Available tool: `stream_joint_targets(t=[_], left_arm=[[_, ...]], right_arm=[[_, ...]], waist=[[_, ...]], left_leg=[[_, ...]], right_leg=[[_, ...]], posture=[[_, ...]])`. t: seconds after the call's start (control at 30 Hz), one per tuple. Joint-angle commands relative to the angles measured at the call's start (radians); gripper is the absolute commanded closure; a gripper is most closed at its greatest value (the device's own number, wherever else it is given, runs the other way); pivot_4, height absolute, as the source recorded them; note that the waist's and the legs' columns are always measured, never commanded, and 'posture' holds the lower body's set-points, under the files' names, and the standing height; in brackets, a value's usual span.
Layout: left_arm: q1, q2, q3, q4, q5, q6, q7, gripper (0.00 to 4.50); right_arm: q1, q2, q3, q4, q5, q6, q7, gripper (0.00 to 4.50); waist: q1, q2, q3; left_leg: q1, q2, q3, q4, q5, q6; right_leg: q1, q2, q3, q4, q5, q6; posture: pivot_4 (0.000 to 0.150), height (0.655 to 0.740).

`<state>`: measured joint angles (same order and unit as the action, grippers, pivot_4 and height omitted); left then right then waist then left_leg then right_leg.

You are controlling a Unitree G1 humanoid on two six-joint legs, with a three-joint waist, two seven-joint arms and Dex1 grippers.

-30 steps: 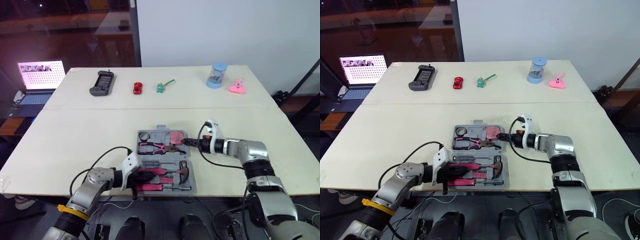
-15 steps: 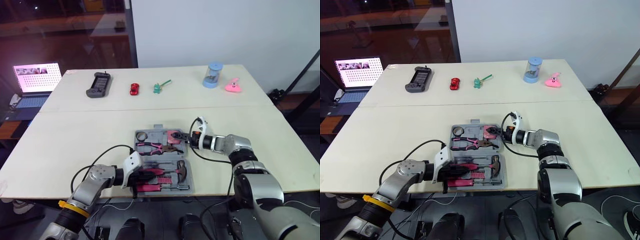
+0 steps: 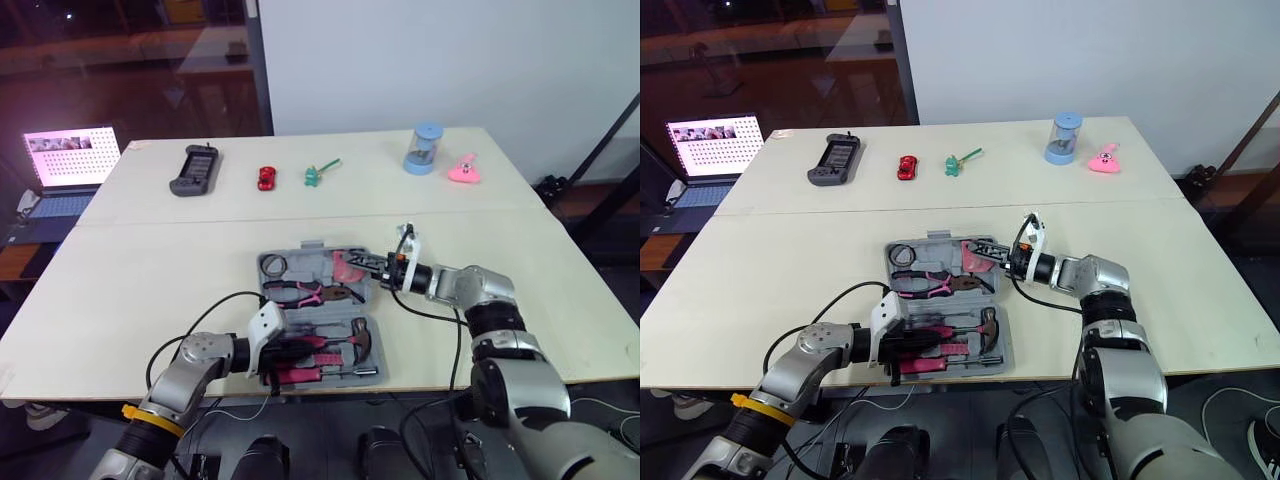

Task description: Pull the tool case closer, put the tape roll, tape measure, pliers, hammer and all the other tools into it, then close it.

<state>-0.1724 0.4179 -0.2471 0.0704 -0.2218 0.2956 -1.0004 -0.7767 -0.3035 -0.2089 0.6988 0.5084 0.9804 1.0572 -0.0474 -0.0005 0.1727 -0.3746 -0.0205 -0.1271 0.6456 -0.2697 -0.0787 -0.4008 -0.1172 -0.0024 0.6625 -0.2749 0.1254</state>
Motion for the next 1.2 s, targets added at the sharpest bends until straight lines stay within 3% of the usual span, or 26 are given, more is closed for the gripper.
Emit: stream_joint_targets(t=[0.03, 0.13, 0.27, 0.4, 0.47, 0.67, 0.87, 1.0, 1.2], left_arm=[[0.028, -0.005, 0.044, -0.028, -0.032, 0.051, 0.044, 4.5], [0.032, -0.004, 0.082, -0.09, -0.076, 0.095, 0.062, 4.5], [0.149, 0.085, 0.295, -0.321, -0.295, 0.24, 0.049, 4.5], [0.296, 0.19, 0.593, -0.37, -0.491, 0.3, -0.002, 4.5], [0.327, 0.223, 0.679, -0.346, -0.52, 0.296, -0.005, 4.5], [0.405, 0.319, 0.758, -0.277, -0.414, 0.106, -0.11, 4.5], [0.366, 0.364, 0.722, -0.236, -0.338, 0.035, -0.085, 4.5], [0.335, 0.393, 0.658, -0.205, -0.228, -0.012, -0.045, 4.5], [0.282, 0.42, 0.618, -0.151, -0.211, 0.014, -0.051, 4.5]], right_arm=[[0.02, -0.008, -0.01, -0.092, 0.06, 0.044, 0.013, 0.03], [0.039, -0.018, -0.019, -0.131, 0.085, 0.062, 0.012, 0.03], [0.115, -0.059, 0.034, -0.291, 0.13, 0.094, 0.081, 0.03], [0.162, -0.121, 0.023, -0.415, 0.205, 0.144, 0.128, 0.03], [0.196, -0.157, 0.041, -0.47, 0.222, 0.153, 0.152, 0.03], [0.371, -0.355, 0.111, -0.734, 0.254, 0.127, 0.258, 0.03], [0.504, -0.457, 0.044, -0.859, 0.136, -0.203, 0.23, 0.03], [0.566, -0.556, -0.011, -0.856, 0.049, -0.374, 0.234, 0.03], [0.631, -0.582, -0.094, -0.869, 0.05, -0.468, 0.192, 0.03]], waist=[[0.001, 0.0, 0.0], [0.002, 0.0, 0.001], [-0.001, -0.002, 0.003], [-0.001, -0.001, 0.005], [0.006, -0.001, 0.007], [0.035, -0.001, 0.008], [0.035, -0.002, 0.009], [0.035, -0.002, 0.01], [0.032, -0.005, 0.012]], left_leg=[[0.0, 0.0, 0.0, 0.0, 0.0, 0.0], [-0.002, 0.0, 0.0, 0.0, 0.0, 0.0], [-0.008, 0.001, -0.001, 0.0, 0.0, 0.0], [-0.015, 0.001, -0.001, 0.001, 0.0, 0.0], [-0.016, 0.001, -0.001, 0.002, 0.0, 0.0], [-0.016, 0.0, 0.0, 0.002, 0.0, 0.0], [-0.017, 0.001, 0.0, 0.002, 0.0, 0.0], [-0.017, 0.0, 0.001, 0.001, 0.0, 0.0], [-0.016, 0.001, 0.001, 0.001, 0.0, 0.0]], right_leg=[[0.0, 0.0, 0.0, 0.0, 0.0, 0.0], [-0.002, 0.0, 0.0, 0.0, 0.0, 0.0], [-0.009, 0.001, 0.0, 0.001, 0.0, 0.0], [-0.015, 0.0, 0.0, 0.001, 0.0, 0.0], [-0.015, 0.0, 0.0, 0.0, 0.0, 0.0], [-0.012, 0.0, -0.001, -0.005, 0.0, -0.001], [-0.011, 0.0, -0.001, -0.009, 0.001, -0.002], [-0.011, 0.0, -0.001, -0.01, 0.001, 0.0], [-0.01, 0.0, -0.001, -0.01, 0.002, 0.0]], posture=[[0.15, 0.6902], [0.15, 0.6902], [0.15, 0.6902], [0.15, 0.6902], [0.15, 0.6902], [0.15, 0.6902], [0.15, 0.6902], [0.15, 0.6902], [0.15, 0.6902]])
